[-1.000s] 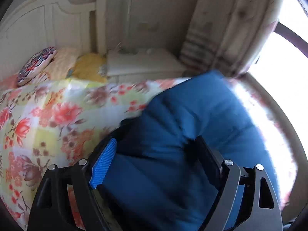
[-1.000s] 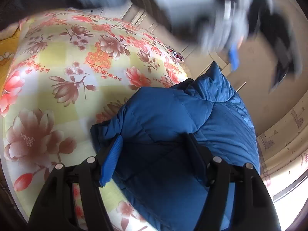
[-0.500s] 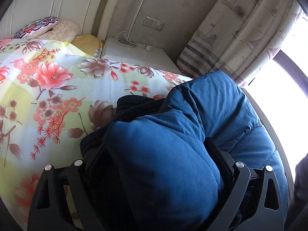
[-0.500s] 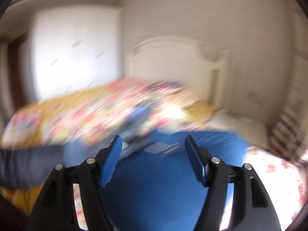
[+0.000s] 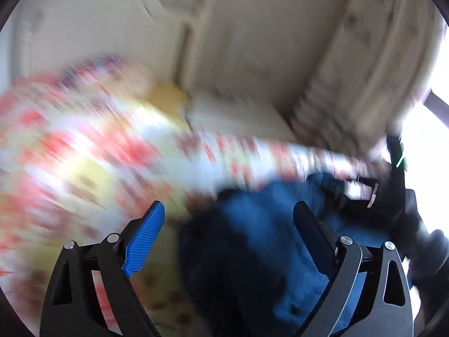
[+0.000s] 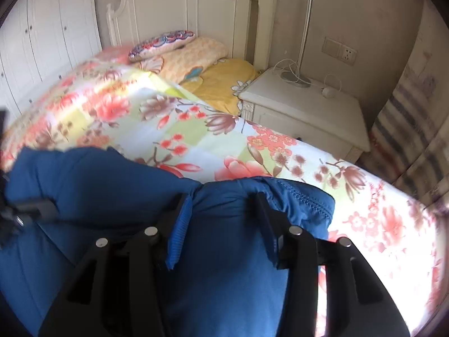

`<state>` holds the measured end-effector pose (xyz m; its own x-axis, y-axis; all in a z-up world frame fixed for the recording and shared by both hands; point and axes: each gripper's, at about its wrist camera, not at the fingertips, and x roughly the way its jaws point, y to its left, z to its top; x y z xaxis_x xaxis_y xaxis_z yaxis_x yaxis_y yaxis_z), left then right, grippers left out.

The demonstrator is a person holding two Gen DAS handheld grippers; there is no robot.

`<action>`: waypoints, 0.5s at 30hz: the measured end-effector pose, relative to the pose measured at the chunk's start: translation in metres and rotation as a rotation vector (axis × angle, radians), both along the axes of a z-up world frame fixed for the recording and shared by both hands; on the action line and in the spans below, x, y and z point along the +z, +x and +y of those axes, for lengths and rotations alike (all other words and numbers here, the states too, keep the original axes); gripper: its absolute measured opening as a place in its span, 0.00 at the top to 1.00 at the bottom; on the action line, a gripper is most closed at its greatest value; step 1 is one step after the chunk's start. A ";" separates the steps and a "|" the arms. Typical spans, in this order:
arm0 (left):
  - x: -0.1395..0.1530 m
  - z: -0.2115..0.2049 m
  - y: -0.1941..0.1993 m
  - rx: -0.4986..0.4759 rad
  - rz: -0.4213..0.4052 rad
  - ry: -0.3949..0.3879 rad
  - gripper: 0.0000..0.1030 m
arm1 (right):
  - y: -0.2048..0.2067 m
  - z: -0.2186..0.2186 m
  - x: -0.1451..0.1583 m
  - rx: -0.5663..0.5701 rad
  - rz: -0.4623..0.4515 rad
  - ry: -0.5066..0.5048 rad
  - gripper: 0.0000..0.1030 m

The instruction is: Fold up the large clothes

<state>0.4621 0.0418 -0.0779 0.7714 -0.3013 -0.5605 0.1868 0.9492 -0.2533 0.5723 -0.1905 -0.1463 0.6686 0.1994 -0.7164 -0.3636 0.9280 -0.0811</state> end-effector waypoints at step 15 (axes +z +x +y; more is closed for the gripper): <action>-0.024 -0.083 -0.099 -0.052 0.062 0.130 0.04 | -0.001 -0.010 -0.003 -0.015 -0.014 0.036 0.55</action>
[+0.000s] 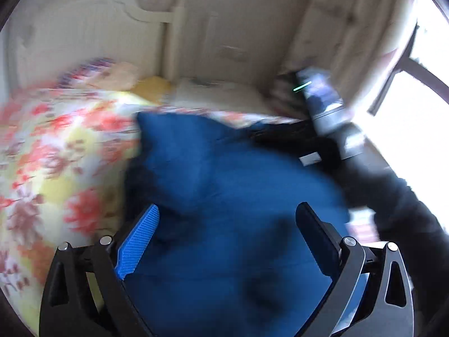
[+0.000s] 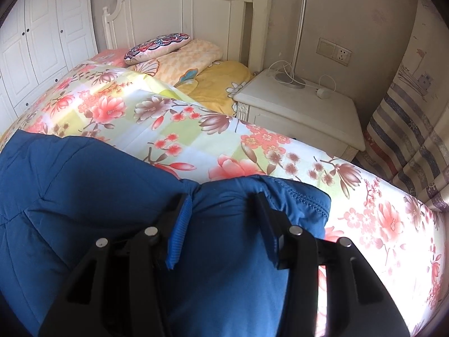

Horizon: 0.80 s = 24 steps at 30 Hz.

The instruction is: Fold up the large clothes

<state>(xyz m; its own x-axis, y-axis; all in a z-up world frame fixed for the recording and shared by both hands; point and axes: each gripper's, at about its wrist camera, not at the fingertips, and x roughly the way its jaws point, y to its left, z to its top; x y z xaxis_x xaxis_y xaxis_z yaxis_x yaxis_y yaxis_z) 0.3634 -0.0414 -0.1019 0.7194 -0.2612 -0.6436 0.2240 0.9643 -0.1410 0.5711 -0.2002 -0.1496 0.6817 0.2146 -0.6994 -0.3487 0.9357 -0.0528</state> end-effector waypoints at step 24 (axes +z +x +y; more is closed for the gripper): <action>-0.036 0.030 -0.007 -0.030 -0.005 -0.142 0.04 | -0.015 0.143 0.034 0.353 0.157 -0.224 0.52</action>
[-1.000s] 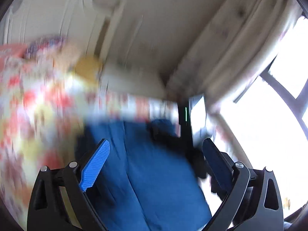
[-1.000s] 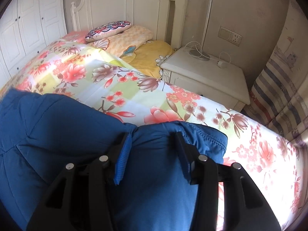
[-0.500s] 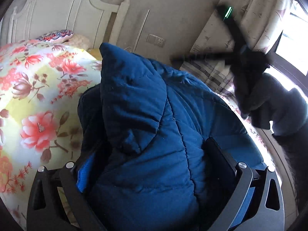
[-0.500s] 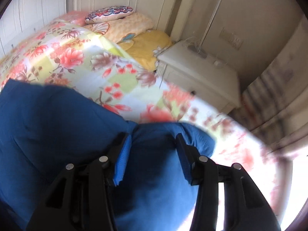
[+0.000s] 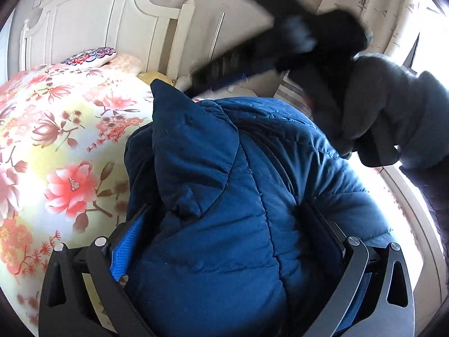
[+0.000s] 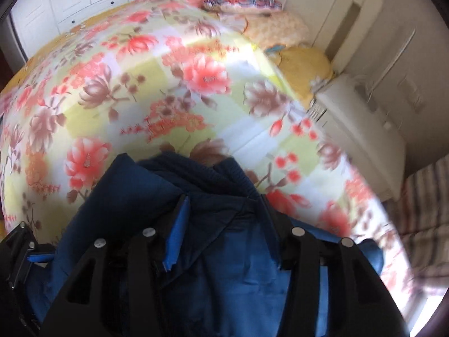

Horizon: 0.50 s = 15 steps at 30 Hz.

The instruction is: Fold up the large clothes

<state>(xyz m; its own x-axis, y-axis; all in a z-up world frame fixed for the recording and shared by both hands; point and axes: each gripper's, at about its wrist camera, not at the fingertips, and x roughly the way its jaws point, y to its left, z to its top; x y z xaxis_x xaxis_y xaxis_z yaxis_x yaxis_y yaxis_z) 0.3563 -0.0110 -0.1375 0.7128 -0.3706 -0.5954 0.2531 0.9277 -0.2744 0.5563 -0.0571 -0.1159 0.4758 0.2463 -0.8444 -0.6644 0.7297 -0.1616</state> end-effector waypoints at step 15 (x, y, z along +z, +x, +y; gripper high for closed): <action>-0.006 0.005 -0.006 0.005 -0.009 -0.006 0.04 | -0.004 0.054 -0.043 0.088 -0.012 -0.121 0.47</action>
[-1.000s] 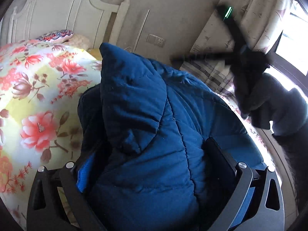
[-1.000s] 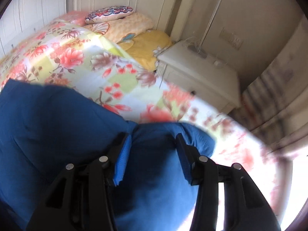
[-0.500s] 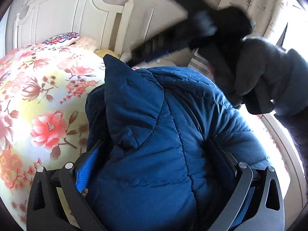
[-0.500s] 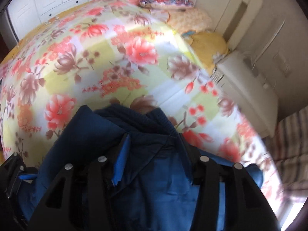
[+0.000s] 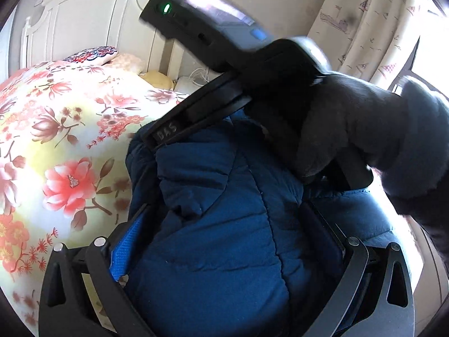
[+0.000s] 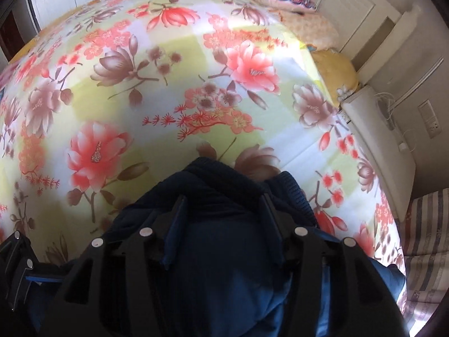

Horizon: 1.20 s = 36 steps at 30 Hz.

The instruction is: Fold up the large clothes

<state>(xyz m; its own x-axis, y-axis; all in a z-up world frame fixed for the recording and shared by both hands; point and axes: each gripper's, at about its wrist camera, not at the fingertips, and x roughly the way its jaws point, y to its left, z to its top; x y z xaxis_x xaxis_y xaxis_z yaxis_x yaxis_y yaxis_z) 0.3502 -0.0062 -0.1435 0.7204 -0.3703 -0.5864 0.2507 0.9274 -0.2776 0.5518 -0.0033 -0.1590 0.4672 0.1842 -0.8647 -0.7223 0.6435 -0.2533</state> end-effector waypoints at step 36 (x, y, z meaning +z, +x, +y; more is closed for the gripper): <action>-0.030 0.049 0.069 -0.261 0.549 -0.554 0.09 | -0.124 -0.305 -0.047 -0.461 0.504 1.053 0.02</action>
